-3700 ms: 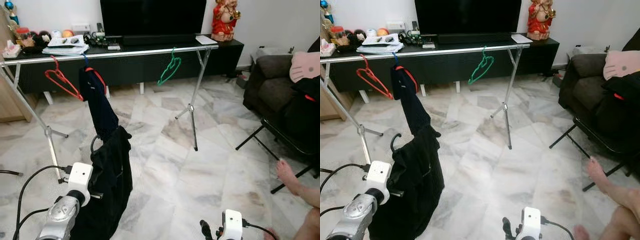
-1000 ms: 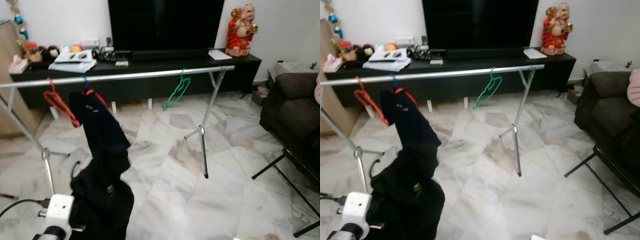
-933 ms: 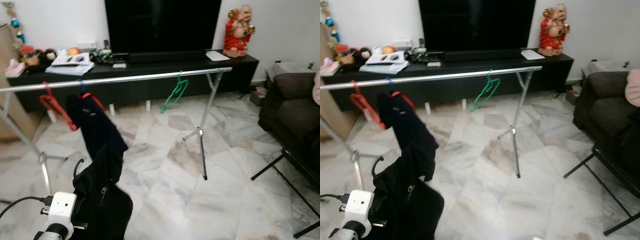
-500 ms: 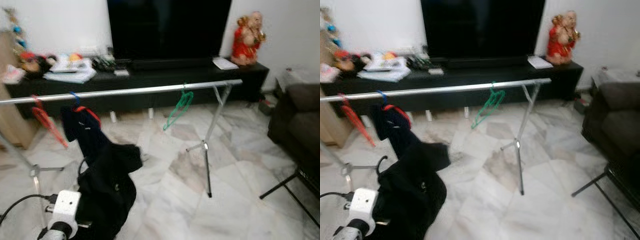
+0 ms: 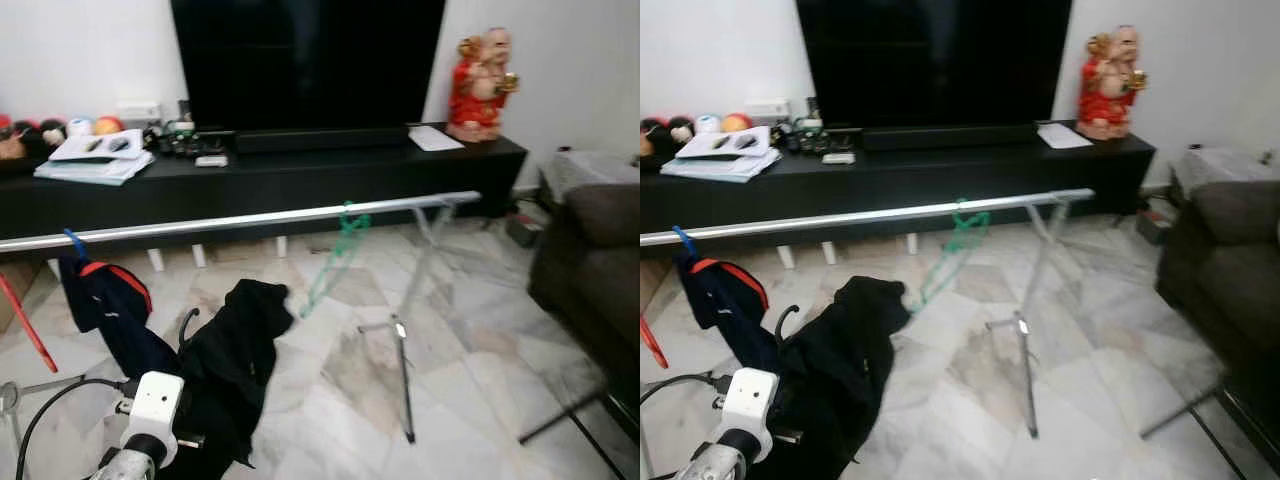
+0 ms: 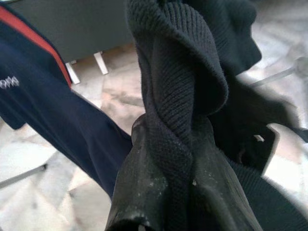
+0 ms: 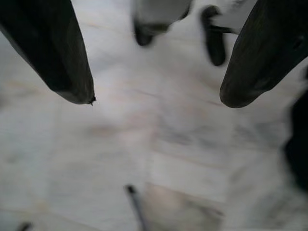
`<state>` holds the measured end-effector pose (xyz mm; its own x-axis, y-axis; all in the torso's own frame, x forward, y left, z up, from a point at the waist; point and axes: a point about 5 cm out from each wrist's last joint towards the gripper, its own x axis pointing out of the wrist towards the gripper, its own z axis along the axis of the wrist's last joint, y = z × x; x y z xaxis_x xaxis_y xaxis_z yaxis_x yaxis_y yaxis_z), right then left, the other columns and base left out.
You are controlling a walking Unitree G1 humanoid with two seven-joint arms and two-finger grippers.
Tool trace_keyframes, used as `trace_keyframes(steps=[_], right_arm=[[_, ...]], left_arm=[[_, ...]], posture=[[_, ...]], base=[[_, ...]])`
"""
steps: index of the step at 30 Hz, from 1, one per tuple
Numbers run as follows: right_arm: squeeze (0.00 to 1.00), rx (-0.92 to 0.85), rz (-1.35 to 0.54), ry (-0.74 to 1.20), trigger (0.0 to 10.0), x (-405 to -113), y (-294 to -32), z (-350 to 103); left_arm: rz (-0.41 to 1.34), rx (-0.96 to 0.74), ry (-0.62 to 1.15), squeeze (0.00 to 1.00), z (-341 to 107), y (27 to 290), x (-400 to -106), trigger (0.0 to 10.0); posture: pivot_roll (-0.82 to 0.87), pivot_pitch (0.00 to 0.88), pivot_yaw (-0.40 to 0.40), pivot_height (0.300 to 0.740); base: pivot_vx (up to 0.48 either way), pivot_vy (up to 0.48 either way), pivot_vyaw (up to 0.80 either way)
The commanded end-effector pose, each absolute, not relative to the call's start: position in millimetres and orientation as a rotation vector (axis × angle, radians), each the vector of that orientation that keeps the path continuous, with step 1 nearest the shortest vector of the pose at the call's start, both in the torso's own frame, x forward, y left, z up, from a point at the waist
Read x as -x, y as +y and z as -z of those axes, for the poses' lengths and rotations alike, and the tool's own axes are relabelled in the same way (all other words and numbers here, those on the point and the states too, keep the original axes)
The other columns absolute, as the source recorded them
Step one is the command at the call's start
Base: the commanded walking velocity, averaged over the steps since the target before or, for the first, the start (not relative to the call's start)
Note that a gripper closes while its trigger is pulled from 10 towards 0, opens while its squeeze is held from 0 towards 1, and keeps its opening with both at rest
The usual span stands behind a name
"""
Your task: Hang hanger
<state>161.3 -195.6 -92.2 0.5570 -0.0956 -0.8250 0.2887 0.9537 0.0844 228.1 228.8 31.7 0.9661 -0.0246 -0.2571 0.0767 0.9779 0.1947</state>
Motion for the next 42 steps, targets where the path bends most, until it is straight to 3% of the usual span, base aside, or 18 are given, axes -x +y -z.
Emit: trace_keyframes(steps=[1,19,24,35,42], right_arm=[[0.00,-0.207,0.257,0.974,10.0,-153.3,-205.6,94.0],[0.00,-0.191,0.248,0.981,10.0,-153.7,-204.8,94.1],[0.00,-0.187,0.254,0.984,10.0,-153.2,-203.2,94.6],[0.00,-0.190,0.266,0.988,10.0,-153.2,-199.4,95.3],[0.00,-0.199,0.290,0.989,10.0,-152.4,-197.6,95.9]], left_arm=[[0.075,-0.214,0.196,0.00,-45.7,222.8,-237.8,10.0],[0.392,-0.329,0.206,0.00,-62.6,199.9,-250.5,10.0],[0.460,-0.375,0.175,0.00,-73.5,187.6,-268.5,10.0],[0.457,-0.381,0.162,0.00,-85.7,164.7,-311.5,10.0],[0.337,-0.363,0.187,0.00,-93.0,164.7,-340.3,10.0]], posture=[[0.06,0.000,0.014,0.740],[0.06,0.000,0.020,0.740],[0.06,0.000,0.033,0.740],[0.03,0.000,0.047,0.740],[0.01,0.000,0.056,0.740]], base=[[0.259,0.000,0.00],[0.000,0.000,0.00],[0.000,0.000,0.00],[0.000,0.000,0.00],[0.000,0.000,0.00]])
